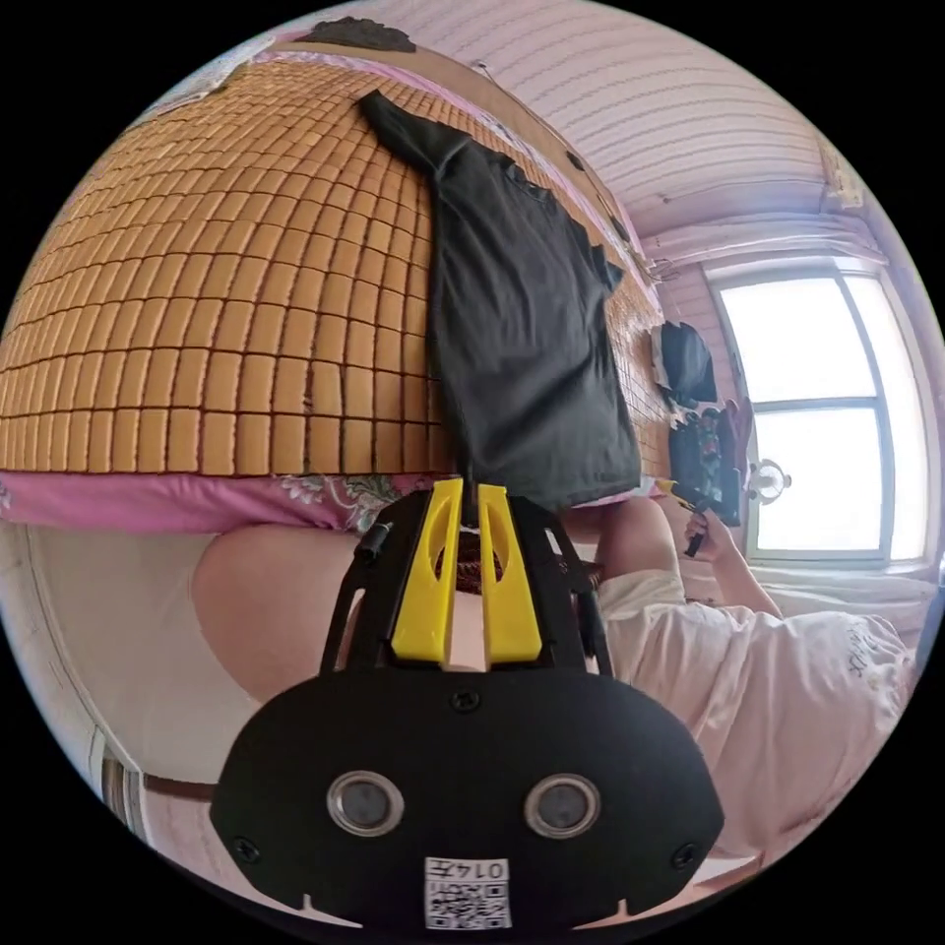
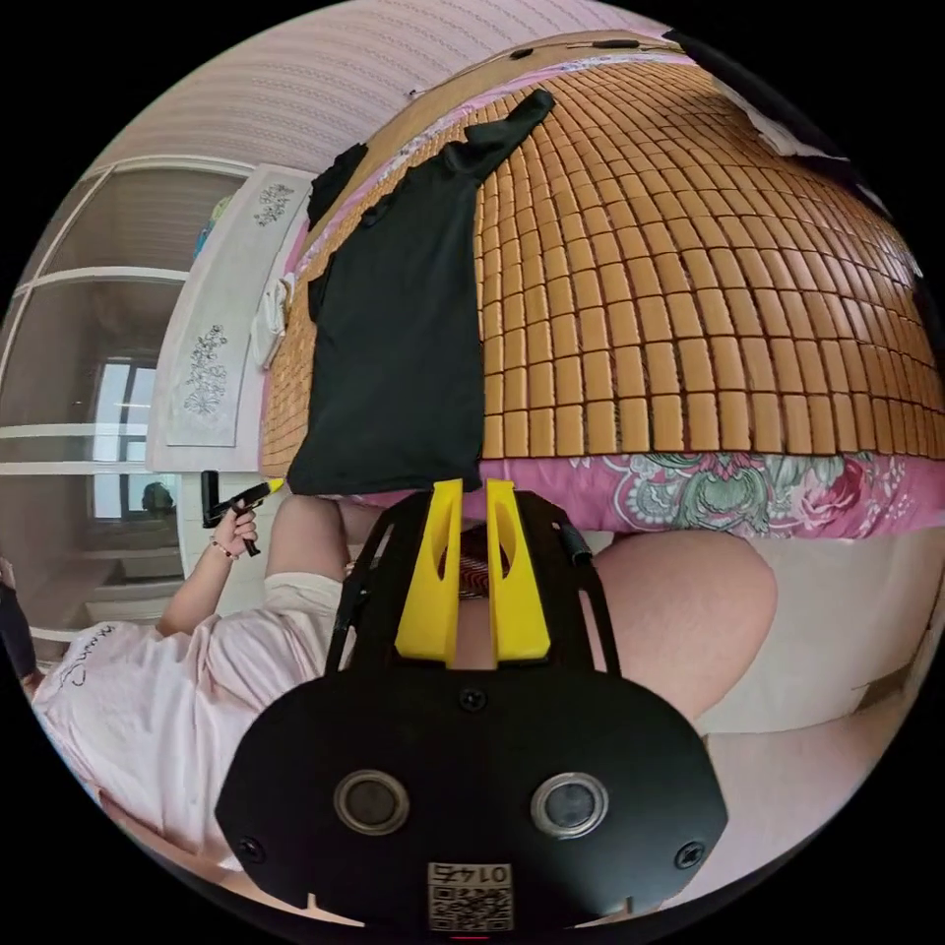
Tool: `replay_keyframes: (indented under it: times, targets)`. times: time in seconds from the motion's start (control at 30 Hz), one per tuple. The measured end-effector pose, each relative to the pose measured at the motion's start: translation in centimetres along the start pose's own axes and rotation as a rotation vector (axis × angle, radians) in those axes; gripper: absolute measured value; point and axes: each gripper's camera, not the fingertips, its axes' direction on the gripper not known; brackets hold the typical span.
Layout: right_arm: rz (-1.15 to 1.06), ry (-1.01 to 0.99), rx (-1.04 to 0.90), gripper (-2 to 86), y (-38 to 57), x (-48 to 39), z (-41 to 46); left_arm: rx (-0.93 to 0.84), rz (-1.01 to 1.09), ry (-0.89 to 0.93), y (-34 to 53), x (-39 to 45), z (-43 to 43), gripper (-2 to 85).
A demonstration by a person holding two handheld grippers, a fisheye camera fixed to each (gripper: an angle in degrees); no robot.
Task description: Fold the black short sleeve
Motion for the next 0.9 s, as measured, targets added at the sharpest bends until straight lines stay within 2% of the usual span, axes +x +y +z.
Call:
replay_keyframes:
  times: [0.17,0.4,0.5,0.63,0.9]
  targets:
    - [-0.095,0.064,-0.052,9.4,-2.1,-4.2,1.2,-0.049,-0.009,-0.019,-0.7,-0.5,1.1,8.1]
    - [-0.201,0.16,-0.112,11.1,-5.7,-10.1,4.0,-0.153,0.107,-0.145,-2.7,1.1,4.1,9.0]
    - [-0.157,0.195,-0.158,8.4,-6.6,-10.7,4.7,-0.182,0.126,-0.17,-3.6,1.4,5.4,9.2]
    - [-0.142,0.11,-0.108,2.2,-6.4,-11.2,2.8,-0.189,0.142,-0.152,-4.2,1.7,6.4,9.5]
    - [-0.074,0.075,-0.136,0.5,-6.9,-11.6,0.4,-0.199,0.155,-0.177,-4.8,1.4,7.6,10.2]
